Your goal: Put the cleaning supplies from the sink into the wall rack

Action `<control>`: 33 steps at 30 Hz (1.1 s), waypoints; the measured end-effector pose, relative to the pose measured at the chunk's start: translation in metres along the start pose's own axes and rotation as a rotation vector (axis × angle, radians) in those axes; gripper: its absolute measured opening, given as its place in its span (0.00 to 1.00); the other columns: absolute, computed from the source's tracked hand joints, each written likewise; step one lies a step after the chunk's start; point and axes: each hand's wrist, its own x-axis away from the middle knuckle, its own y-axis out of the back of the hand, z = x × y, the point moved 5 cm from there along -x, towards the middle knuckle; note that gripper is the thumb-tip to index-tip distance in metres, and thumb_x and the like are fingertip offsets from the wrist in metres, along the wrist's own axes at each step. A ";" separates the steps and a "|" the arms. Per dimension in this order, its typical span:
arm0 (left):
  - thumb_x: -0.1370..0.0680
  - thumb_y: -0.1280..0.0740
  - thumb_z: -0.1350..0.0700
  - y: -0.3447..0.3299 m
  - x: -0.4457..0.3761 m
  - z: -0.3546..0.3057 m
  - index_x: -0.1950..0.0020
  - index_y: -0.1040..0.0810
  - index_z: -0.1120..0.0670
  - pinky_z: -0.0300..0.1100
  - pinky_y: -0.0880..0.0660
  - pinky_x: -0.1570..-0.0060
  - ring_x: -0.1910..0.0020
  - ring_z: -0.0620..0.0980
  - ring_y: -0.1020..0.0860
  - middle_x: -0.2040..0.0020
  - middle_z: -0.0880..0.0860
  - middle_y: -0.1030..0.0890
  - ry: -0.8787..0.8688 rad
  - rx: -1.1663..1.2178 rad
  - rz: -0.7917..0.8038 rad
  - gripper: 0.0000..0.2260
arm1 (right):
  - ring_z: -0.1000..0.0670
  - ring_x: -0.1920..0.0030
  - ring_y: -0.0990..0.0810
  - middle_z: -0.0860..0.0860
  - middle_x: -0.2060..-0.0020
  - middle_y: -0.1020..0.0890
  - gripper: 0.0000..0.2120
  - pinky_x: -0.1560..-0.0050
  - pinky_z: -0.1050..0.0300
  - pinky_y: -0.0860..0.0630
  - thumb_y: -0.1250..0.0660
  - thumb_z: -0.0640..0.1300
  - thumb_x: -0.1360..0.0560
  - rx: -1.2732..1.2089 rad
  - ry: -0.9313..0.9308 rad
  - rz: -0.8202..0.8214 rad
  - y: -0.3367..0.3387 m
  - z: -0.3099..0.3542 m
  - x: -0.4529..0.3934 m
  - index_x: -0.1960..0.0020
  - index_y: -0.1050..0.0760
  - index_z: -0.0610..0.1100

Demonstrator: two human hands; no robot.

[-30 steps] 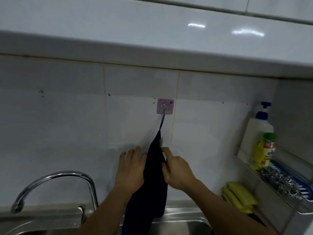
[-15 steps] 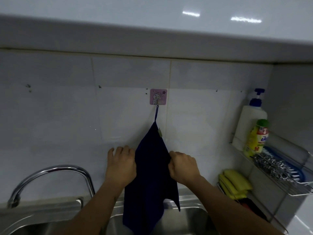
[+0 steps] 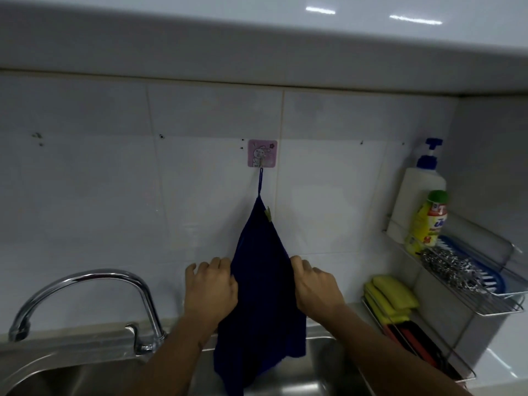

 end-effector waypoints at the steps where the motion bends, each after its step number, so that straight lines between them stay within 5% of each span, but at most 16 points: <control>1: 0.35 0.30 0.57 0.000 0.000 0.004 0.62 0.24 0.55 0.50 0.27 0.57 0.71 0.54 0.25 0.68 0.52 0.23 0.000 -0.006 -0.010 0.05 | 0.46 0.73 0.23 0.47 0.64 0.22 0.21 0.77 0.54 0.29 0.30 0.38 0.35 0.012 0.005 0.001 0.002 -0.003 0.002 0.47 0.36 0.45; 5: 0.33 0.31 0.55 0.000 0.001 -0.002 0.62 0.24 0.55 0.50 0.27 0.57 0.71 0.54 0.25 0.67 0.52 0.23 -0.007 0.017 -0.026 0.05 | 0.45 0.66 0.23 0.45 0.58 0.23 0.18 0.73 0.53 0.26 0.32 0.36 0.34 -0.032 0.074 -0.002 0.003 0.006 0.008 0.47 0.35 0.44; 12: 0.26 0.38 0.52 -0.010 0.023 -0.016 0.63 0.28 0.53 0.41 0.33 0.72 0.74 0.50 0.27 0.71 0.50 0.24 -0.061 0.341 -0.004 0.08 | 0.45 0.58 0.20 0.46 0.50 0.24 0.18 0.63 0.54 0.20 0.32 0.39 0.29 -0.142 0.045 0.041 -0.007 0.026 0.020 0.43 0.34 0.44; 15: 0.26 0.42 0.49 -0.006 0.017 0.017 0.67 0.30 0.54 0.39 0.34 0.74 0.77 0.51 0.28 0.73 0.51 0.24 -0.047 0.245 -0.040 0.12 | 0.44 0.58 0.20 0.45 0.50 0.23 0.17 0.64 0.54 0.23 0.33 0.37 0.28 -0.171 0.018 0.015 0.005 0.011 0.023 0.44 0.37 0.45; 21: 0.25 0.44 0.42 0.005 0.001 0.056 0.67 0.35 0.50 0.39 0.37 0.73 0.78 0.50 0.30 0.74 0.50 0.26 -0.166 0.164 -0.074 0.15 | 0.44 0.54 0.19 0.44 0.44 0.22 0.16 0.58 0.53 0.22 0.36 0.38 0.23 -0.138 -0.006 0.082 0.007 -0.012 0.023 0.37 0.34 0.43; 28: 0.24 0.46 0.42 -0.013 0.002 0.053 0.64 0.38 0.49 0.41 0.37 0.70 0.75 0.49 0.35 0.73 0.50 0.26 -0.127 0.202 -0.021 0.14 | 0.44 0.59 0.21 0.45 0.45 0.23 0.14 0.61 0.51 0.25 0.42 0.39 0.21 -0.177 -0.123 0.165 -0.009 -0.015 0.022 0.36 0.38 0.45; 33: 0.22 0.43 0.43 -0.023 -0.003 0.053 0.60 0.35 0.50 0.44 0.32 0.65 0.67 0.51 0.26 0.65 0.48 0.25 0.001 0.237 0.205 0.12 | 0.46 0.61 0.24 0.45 0.46 0.22 0.15 0.61 0.51 0.26 0.42 0.41 0.21 -0.229 -0.158 0.204 -0.001 -0.007 0.019 0.36 0.40 0.46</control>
